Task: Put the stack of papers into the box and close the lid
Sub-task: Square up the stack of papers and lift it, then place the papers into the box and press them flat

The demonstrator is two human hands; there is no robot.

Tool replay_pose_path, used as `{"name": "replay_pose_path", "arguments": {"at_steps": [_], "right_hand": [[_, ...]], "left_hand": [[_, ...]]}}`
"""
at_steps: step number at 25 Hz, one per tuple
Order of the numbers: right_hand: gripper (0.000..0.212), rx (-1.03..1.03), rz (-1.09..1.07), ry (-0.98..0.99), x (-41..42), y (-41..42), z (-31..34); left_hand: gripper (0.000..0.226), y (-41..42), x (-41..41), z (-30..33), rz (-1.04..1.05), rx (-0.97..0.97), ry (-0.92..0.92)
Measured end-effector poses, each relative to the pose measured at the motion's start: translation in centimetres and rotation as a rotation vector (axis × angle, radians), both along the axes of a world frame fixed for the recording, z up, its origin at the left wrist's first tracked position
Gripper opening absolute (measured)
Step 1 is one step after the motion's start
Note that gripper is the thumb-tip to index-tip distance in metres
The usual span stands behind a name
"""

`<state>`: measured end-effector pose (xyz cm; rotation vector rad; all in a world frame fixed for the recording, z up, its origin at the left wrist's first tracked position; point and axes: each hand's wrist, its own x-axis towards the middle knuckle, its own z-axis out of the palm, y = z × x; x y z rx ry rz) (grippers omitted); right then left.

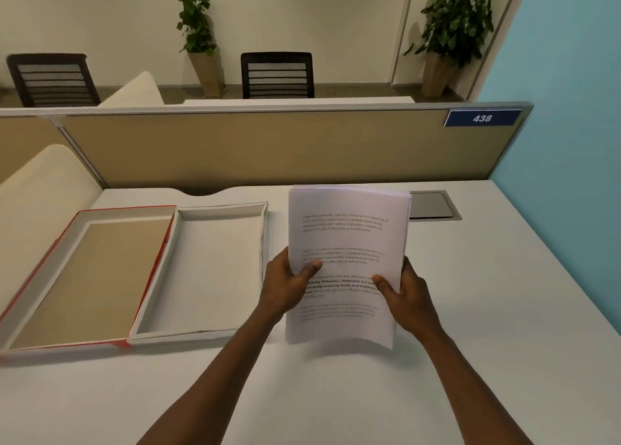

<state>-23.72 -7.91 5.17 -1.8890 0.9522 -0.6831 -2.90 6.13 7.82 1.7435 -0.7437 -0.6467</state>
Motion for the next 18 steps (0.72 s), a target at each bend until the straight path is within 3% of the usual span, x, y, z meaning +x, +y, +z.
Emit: {"name": "replay_pose_path", "arguments": {"at_steps": [4,7,9,18], "right_hand": [[0.033,0.159,0.016,-0.072,3.4,2.2,1.0],[0.032,0.358,0.029,-0.169,6.6,3.9,1.1],[0.030,0.460,0.051,-0.190,8.9,5.0,1.2],[0.036,0.611,0.115,-0.070,20.2,9.4,0.7]], "left_hand": [[0.048,3.1,2.6,1.9,0.113,0.015,0.183],[0.034,5.9,5.4,3.4,0.081,0.043,0.325],[0.021,7.8,7.4,3.9,0.050,0.087,0.335],[0.020,12.0,17.2,1.8,0.208,0.321,0.247]]}}
